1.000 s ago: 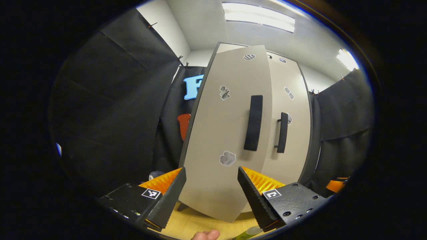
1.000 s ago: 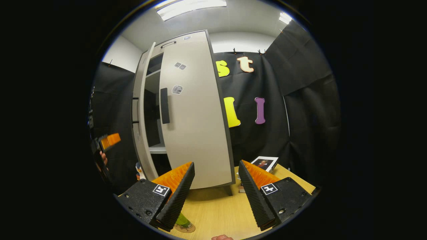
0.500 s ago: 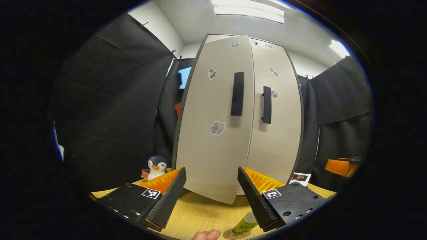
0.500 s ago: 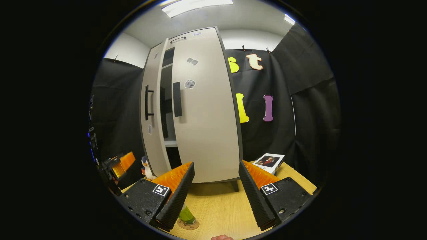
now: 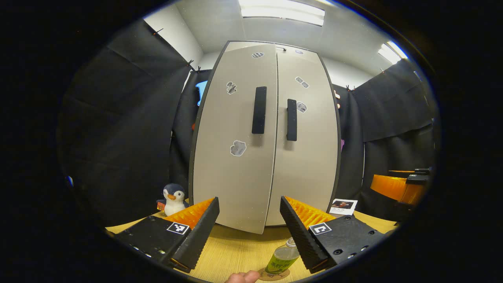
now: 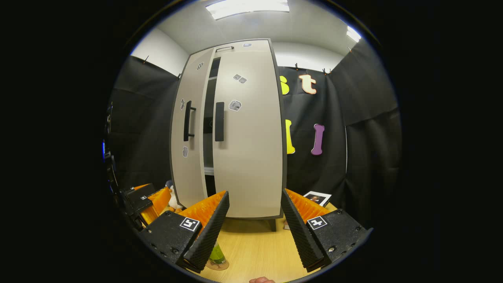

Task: Grasp the bottle in the cabinet with the left hand and place it on the coaster, then close the right door with the right hand and the left door with the left hand.

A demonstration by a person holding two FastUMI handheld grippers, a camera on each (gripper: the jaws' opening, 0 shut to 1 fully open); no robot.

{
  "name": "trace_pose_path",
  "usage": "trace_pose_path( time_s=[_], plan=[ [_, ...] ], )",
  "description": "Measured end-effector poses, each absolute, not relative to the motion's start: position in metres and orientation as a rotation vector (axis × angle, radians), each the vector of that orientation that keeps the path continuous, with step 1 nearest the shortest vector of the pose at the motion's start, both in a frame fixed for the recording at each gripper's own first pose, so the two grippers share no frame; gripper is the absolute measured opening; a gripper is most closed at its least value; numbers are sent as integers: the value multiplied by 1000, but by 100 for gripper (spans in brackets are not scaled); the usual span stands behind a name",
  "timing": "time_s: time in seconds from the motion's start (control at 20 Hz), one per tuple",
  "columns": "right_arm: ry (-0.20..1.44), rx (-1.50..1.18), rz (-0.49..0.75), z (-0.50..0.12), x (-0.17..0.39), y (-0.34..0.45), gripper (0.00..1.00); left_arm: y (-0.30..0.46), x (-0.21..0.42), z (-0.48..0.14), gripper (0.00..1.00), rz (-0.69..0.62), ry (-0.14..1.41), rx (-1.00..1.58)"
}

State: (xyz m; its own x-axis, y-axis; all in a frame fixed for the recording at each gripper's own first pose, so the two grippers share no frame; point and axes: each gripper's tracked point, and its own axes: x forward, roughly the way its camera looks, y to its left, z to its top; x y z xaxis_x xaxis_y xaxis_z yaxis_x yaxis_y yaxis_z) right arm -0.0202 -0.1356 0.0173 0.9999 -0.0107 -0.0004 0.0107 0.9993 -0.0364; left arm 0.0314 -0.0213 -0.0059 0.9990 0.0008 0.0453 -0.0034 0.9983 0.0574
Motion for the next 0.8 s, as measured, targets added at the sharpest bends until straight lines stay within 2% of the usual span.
trace_pose_path(
  time_s=[0.8],
  plan=[
    [41, -25, 22, 6, -18, -127, 82, -19, 32, -10, 95, 21, -36, 61]
  ],
)
